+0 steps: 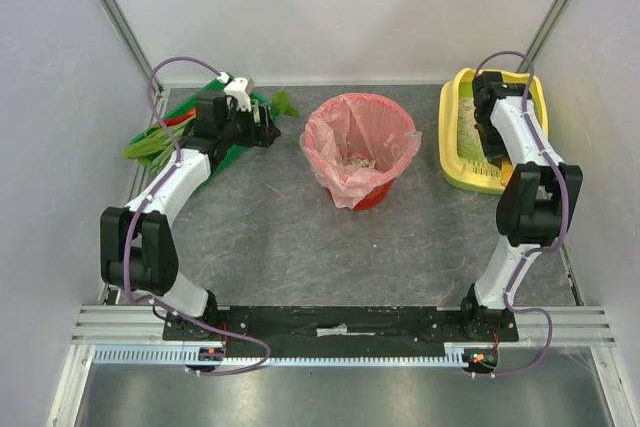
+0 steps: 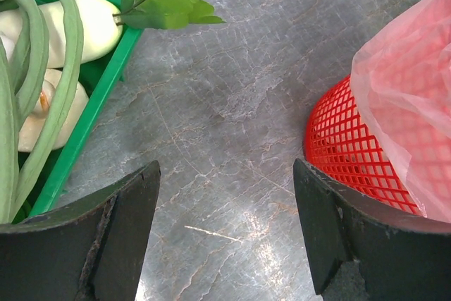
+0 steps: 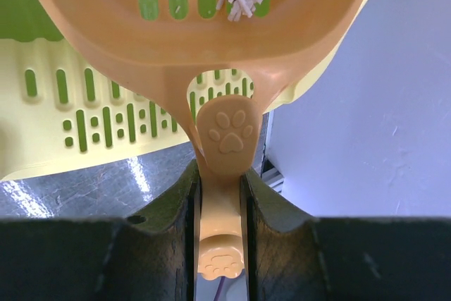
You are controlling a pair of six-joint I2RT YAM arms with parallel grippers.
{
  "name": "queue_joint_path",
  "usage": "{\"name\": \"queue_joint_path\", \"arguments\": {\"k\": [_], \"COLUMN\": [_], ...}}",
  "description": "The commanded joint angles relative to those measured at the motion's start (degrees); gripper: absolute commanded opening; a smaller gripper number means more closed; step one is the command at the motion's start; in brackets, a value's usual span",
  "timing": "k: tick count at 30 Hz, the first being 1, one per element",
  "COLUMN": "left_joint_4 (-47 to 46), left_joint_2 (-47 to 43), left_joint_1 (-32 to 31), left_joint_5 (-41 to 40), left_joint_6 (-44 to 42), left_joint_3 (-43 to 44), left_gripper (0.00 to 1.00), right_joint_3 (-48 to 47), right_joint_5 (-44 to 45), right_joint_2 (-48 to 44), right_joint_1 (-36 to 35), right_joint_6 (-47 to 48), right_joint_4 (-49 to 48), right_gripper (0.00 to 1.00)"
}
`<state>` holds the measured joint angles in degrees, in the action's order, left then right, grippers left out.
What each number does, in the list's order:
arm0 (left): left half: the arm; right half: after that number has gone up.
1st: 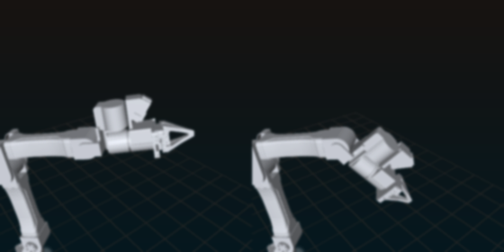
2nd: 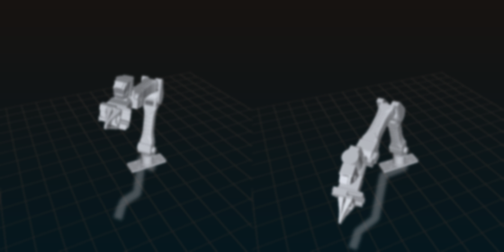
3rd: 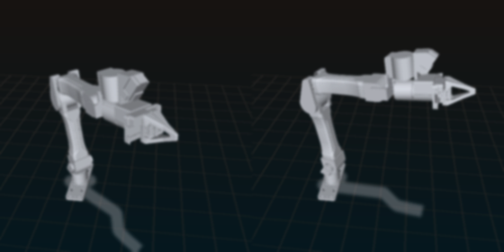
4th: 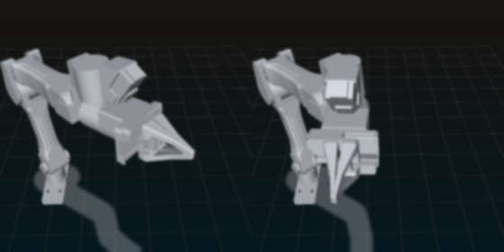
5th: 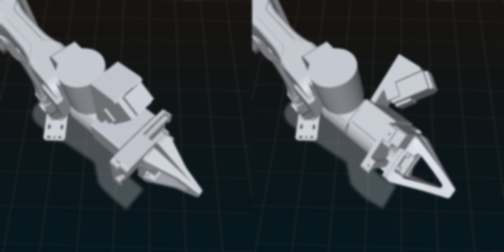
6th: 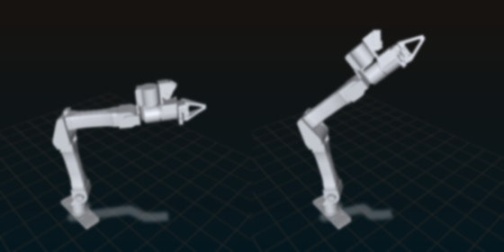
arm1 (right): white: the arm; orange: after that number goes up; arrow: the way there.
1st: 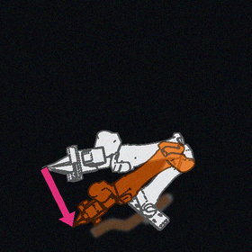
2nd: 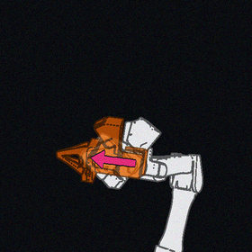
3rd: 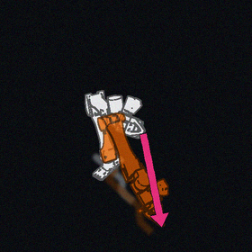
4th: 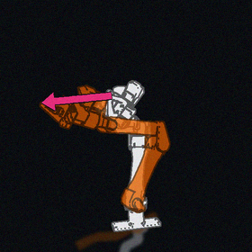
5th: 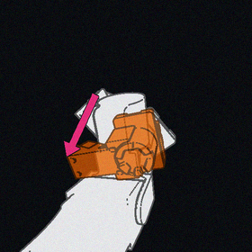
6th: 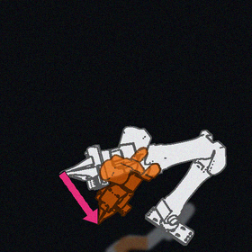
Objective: Clean the litter box
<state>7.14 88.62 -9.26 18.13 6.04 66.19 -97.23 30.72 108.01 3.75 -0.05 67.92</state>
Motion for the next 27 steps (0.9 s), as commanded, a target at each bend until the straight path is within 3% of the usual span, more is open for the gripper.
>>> {"name": "queue_joint_path", "arguments": {"k": [1, 4, 7, 9, 10, 14, 16, 17, 20, 22, 24, 27], "left_joint_4": [-2.65, -2.57, -2.57, -2.39, -2.3, -2.57, -2.39, -2.39, -2.65, -2.48, -2.48, -2.65], "left_joint_2": [-0.99, -0.99, -1.08, -1.25, -1.26, -0.9, -1.17, -1.17, -0.9, -1.08, -1.17, -0.99], "left_joint_1": [0.47, 0.47, 0.47, 0.47, 0.55, 0.56, 0.56, 0.56, 0.56, 0.56, 0.56, 0.56], "left_joint_5": [0.59, 0.5, 0.68, 0.5, 0.33, 0.77, 0.68, 0.59, 1.12, 1.03, 0.77, 1.12], "left_joint_6": [-0.77, -0.77, -0.86, -0.86, -0.86, -0.68, -0.77, -0.6, -0.42, -0.42, -0.42, -0.42], "left_joint_3": [-0.1, -0.1, -0.1, -0.1, -0.1, -0.01, 0.16, 0.08, 0.08, 0.34, 0.08, -0.01], "left_gripper": [0.83, 0.83, 0.83, 0.83, 0.83, 0.83, 0.83, 0.83, 0.83, 0.83, 0.83, 0.83], "right_joint_3": [-0.85, 1.16, 0.12, 1.07, 2.91, 1.52, 2.04, 2.31, -0.31, -0.68, 0.72, -1.81], "right_joint_5": [-0.48, 3.35, -2.13, -3.65, 1.66, -4.86, -4.45, 0.26, -7.03, -8.65, -1.85, -11.16], "right_joint_2": [0.71, -1.04, -0.34, -2.61, -3.23, -1.57, -3.85, -4.55, -1.5, -2.79, -4.47, -1.05], "right_joint_1": [1.18, -0.94, 3.46, -0.38, -1.02, 6.62, 1.46, 0.48, 6.87, 3.31, 0.74, 7.41], "right_joint_6": [-2.85, -1.17, -4.17, -0.41, -0.39, -5.22, -0.42, -0.73, -5.56, 1.49, 0.94, -4.08], "right_joint_4": [1.16, -1.29, -0.34, -2.69, -3.84, -1.58, -4.01, -5.85, -2.38, -5.31, -7.19, -2.63], "right_gripper": [0.0, 0.0, 0.0, 0.0, 0.0, 0.0, 0.0, 0.0, 0.0, 0.0, 0.0, 0.0]}}
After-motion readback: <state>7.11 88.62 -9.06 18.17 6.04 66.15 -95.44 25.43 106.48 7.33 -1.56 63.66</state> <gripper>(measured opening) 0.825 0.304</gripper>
